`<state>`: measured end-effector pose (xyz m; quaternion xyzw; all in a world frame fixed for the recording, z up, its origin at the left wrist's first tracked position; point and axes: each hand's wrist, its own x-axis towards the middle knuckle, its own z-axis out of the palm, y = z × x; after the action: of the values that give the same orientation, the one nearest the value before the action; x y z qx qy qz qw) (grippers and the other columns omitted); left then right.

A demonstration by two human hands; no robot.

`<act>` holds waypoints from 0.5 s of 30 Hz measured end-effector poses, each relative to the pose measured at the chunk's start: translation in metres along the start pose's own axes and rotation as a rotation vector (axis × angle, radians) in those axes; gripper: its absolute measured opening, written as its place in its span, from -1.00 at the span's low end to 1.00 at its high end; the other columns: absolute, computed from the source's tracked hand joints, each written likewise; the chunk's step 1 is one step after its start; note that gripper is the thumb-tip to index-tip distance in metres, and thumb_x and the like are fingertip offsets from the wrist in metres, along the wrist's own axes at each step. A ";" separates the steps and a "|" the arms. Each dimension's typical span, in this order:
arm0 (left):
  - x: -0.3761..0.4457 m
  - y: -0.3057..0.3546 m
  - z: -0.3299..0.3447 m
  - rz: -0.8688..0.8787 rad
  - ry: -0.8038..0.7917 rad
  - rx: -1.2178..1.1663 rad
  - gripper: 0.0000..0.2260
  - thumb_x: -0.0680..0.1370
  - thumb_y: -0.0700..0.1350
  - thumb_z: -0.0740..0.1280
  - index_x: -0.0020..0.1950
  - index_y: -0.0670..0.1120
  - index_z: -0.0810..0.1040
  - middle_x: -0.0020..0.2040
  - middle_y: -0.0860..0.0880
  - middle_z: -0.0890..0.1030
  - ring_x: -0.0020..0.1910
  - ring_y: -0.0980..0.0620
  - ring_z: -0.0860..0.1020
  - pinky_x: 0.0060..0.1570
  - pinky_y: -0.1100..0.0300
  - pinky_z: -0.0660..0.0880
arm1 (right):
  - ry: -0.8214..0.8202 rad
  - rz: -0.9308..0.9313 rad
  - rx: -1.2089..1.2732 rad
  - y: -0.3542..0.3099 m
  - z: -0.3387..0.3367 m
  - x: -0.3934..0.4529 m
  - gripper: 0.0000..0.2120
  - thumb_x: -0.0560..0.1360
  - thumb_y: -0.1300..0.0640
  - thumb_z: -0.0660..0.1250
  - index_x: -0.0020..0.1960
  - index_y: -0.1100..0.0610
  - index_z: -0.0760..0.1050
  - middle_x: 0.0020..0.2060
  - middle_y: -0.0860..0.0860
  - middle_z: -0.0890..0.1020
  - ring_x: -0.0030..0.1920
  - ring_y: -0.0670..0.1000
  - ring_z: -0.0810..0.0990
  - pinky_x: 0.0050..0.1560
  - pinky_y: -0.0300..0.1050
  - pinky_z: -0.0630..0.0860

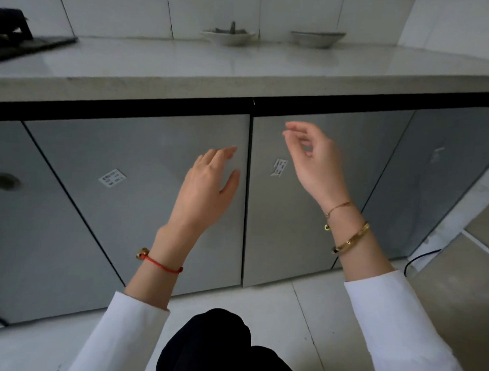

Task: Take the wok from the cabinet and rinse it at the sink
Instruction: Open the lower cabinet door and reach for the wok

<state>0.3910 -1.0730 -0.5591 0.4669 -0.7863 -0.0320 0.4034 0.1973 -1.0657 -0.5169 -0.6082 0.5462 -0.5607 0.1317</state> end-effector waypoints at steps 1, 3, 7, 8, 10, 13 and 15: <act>0.007 0.000 0.005 -0.009 0.003 -0.008 -0.63 0.60 -0.07 0.23 0.40 -0.13 0.40 0.24 -0.08 0.53 0.20 -0.10 0.51 0.17 -0.04 0.47 | -0.005 0.056 0.076 -0.003 0.003 0.009 -0.76 0.58 0.09 0.26 0.19 0.15 0.53 0.07 0.02 0.66 0.05 -0.09 0.61 0.14 -0.18 0.56; 0.019 0.001 0.015 -0.025 0.000 -0.023 -0.61 0.59 -0.07 0.25 0.41 -0.14 0.39 0.26 -0.09 0.53 0.21 -0.12 0.50 0.19 -0.03 0.45 | -0.019 0.147 0.208 -0.010 0.008 0.024 -0.79 0.58 0.08 0.24 0.16 0.13 0.52 0.02 0.02 0.67 0.00 -0.05 0.63 0.12 -0.06 0.59; 0.037 0.001 0.034 -0.065 -0.024 -0.078 -0.56 0.59 -0.06 0.25 0.44 -0.15 0.33 0.30 -0.11 0.50 0.24 -0.12 0.49 0.20 -0.04 0.46 | -0.052 0.303 0.341 -0.019 0.018 0.047 -0.83 0.59 0.10 0.24 0.09 0.16 0.52 -0.07 0.04 0.67 -0.11 -0.02 0.62 -0.09 -0.12 0.62; 0.039 0.000 0.038 -0.076 -0.036 -0.087 -0.55 0.59 -0.06 0.25 0.45 -0.15 0.32 0.31 -0.12 0.49 0.25 -0.13 0.48 0.20 -0.05 0.46 | -0.066 0.345 0.352 -0.020 0.020 0.051 -0.83 0.59 0.09 0.24 0.04 0.17 0.53 -0.06 0.07 0.68 -0.13 0.00 0.62 -0.12 -0.13 0.62; 0.044 -0.001 0.045 -0.094 -0.058 -0.103 -0.54 0.59 -0.06 0.26 0.46 -0.15 0.31 0.32 -0.13 0.48 0.27 -0.15 0.47 0.21 -0.07 0.46 | -0.089 0.427 0.391 -0.021 0.024 0.058 -0.83 0.59 0.09 0.24 -0.03 0.18 0.52 -0.04 0.12 0.68 -0.18 0.02 0.62 -0.17 -0.13 0.62; 0.047 -0.004 0.053 -0.121 -0.078 -0.131 -0.52 0.59 -0.05 0.26 0.47 -0.15 0.28 0.35 -0.14 0.45 0.28 -0.16 0.46 0.22 -0.09 0.45 | -0.115 0.508 0.504 -0.022 0.031 0.065 -0.80 0.60 0.12 0.24 0.07 0.26 0.49 -0.08 0.14 0.67 -0.23 0.02 0.59 -0.23 -0.16 0.60; 0.049 -0.004 0.056 -0.127 -0.112 -0.140 -0.51 0.59 -0.05 0.25 0.48 -0.16 0.26 0.36 -0.15 0.43 0.29 -0.18 0.45 0.24 -0.09 0.43 | -0.114 0.536 0.606 -0.026 0.035 0.068 -0.84 0.59 0.16 0.25 0.05 0.27 0.48 -0.15 0.12 0.66 -0.24 0.02 0.59 -0.25 -0.17 0.59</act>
<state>0.3454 -1.1307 -0.5688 0.4840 -0.7720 -0.1386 0.3879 0.2238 -1.1272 -0.4722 -0.4082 0.4874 -0.6075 0.4762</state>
